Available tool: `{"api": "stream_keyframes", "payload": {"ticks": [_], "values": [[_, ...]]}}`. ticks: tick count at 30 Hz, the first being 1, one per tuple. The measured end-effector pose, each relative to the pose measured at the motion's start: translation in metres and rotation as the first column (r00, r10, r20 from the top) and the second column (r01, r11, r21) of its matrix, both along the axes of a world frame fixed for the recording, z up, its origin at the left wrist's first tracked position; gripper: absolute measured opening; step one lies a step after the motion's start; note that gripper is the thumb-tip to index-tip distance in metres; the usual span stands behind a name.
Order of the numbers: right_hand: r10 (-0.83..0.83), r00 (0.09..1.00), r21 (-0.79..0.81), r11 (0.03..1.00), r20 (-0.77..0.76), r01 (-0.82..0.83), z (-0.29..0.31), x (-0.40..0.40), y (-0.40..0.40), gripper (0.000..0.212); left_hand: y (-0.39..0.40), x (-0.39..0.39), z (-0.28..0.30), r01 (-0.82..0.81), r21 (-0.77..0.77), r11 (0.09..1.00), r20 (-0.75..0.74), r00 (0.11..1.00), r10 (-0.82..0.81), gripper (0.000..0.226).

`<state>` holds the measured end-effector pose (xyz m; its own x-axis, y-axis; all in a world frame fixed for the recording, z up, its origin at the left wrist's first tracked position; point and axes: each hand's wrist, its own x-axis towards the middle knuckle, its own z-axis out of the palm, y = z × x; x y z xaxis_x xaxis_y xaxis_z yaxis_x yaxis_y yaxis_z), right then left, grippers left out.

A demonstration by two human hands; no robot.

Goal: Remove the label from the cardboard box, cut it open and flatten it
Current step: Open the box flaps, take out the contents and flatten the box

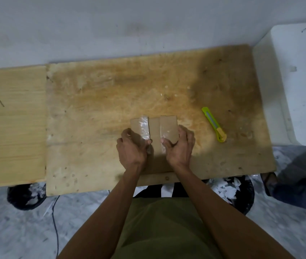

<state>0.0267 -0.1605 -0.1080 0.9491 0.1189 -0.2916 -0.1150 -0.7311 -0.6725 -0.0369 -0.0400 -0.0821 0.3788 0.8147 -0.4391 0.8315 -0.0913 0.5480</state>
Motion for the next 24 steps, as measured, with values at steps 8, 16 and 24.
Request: {"api": "stream_keyframes", "payload": {"ticks": [8, 16, 24], "values": [[-0.127, 0.987, 0.007, 0.992, -0.096, 0.129, 0.006, 0.011, 0.010, 0.071, 0.005, 0.005, -0.001, -0.048, -0.068, 0.997, 0.087, 0.995, 0.054, 0.083], [0.000, 0.992, 0.338, 0.940, -0.127, 0.043, 0.054, 0.025, -0.009, 0.067, 0.020, 0.009, 0.034, 0.205, -0.034, 0.978, 0.383, 0.907, -0.177, 0.091], [-0.157, 0.983, 0.288, 0.949, 0.092, 0.125, 0.108, 0.040, -0.033, 0.070, -0.004, 0.052, 0.078, 0.504, 0.131, 0.854, 0.423, 0.751, -0.508, 0.054]]}}
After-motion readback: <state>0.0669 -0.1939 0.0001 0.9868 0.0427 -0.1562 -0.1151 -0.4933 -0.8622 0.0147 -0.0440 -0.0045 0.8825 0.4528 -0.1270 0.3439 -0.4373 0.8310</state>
